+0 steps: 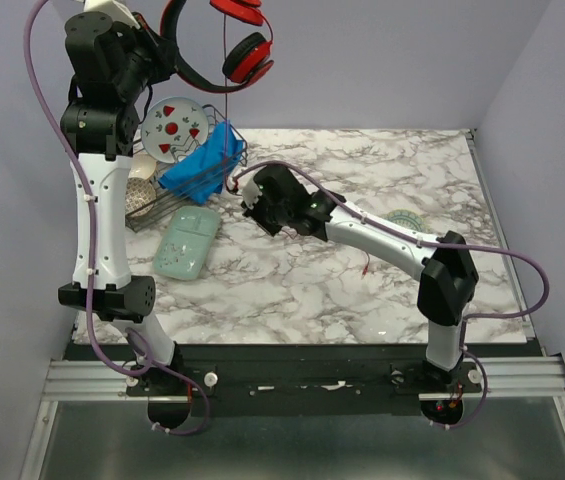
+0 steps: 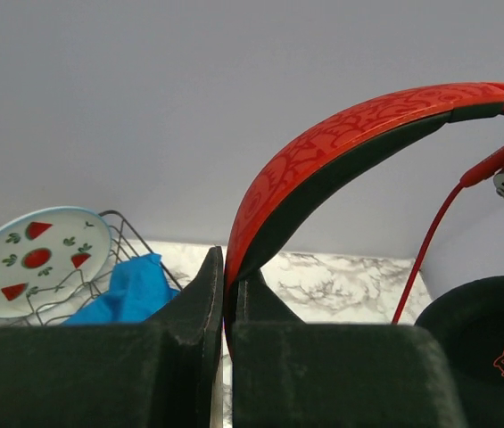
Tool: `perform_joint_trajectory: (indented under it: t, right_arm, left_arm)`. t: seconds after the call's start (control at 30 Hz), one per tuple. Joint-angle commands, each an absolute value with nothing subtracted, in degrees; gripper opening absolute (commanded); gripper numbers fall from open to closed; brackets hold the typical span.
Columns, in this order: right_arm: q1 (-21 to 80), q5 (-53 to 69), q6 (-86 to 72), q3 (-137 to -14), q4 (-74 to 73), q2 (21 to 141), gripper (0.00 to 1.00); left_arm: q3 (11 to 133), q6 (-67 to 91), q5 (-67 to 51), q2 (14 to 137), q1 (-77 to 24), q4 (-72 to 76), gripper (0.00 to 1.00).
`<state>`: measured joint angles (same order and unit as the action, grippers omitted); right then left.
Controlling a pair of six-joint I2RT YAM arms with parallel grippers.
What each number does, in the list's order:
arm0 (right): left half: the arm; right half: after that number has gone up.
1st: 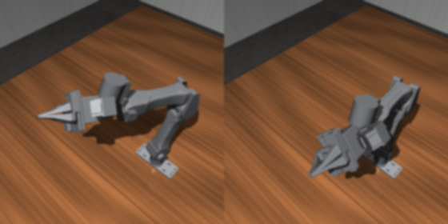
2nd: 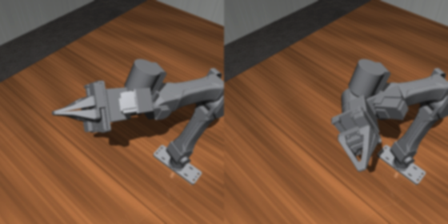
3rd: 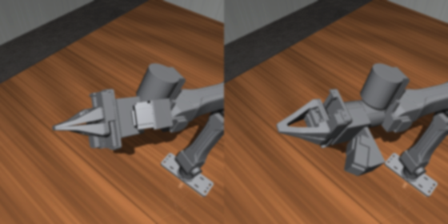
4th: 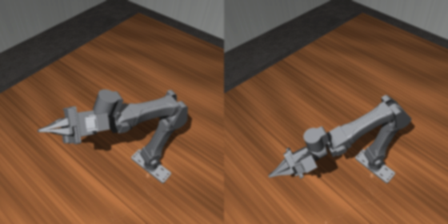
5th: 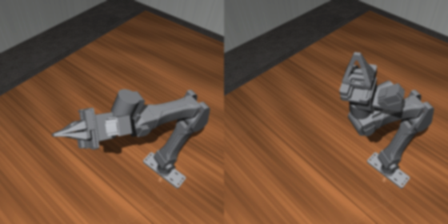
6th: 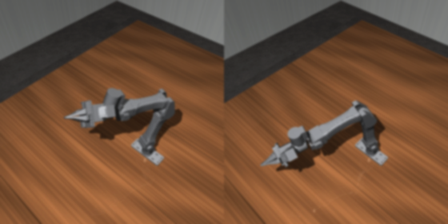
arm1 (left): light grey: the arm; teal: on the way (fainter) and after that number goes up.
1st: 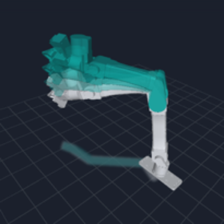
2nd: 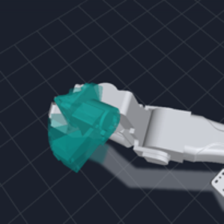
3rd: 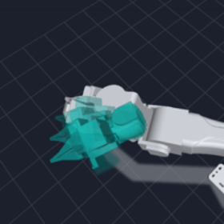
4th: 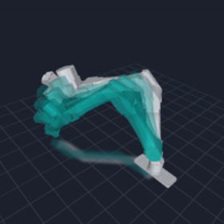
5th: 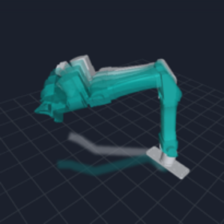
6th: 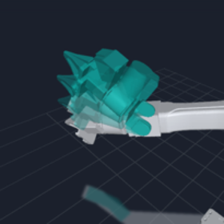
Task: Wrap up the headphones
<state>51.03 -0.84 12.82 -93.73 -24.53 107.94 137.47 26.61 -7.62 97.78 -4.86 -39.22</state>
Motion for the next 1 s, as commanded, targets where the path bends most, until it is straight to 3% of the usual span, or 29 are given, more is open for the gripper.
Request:
perform_joint_trajectory:
  t: [0.0, 0.27, 0.47, 0.7, 0.97]
  right_arm:
    - [56.3, -11.5, 19.5, -104.0, -40.5, 111.6, 0.01]
    - [66.5, -19.7, 23.2, -105.7, -45.5, 107.7, 0.01]
    - [67.1, -25.6, 20.5, -106.0, -49.9, 101.8, 0.01]
    - [63.3, -32.1, 19.9, -107.7, -50.4, 94.3, 0.01]
    - [54.1, -33.0, 20.6, -112.4, -50.0, 91.0, 0.01]
  left_arm:
    - [140.5, 27.6, -3.0, 98.1, -3.3, -32.0, 0.0]
    - [136.0, 13.4, 9.0, 100.1, -3.2, -26.8, 0.0]
    - [119.4, -6.7, 14.9, 96.2, -8.0, -15.5, 0.0]
    - [90.2, -33.2, 20.1, 86.8, -15.7, 3.2, 0.0]
    - [75.0, -44.6, 16.0, 79.2, -20.9, 4.4, 0.0]
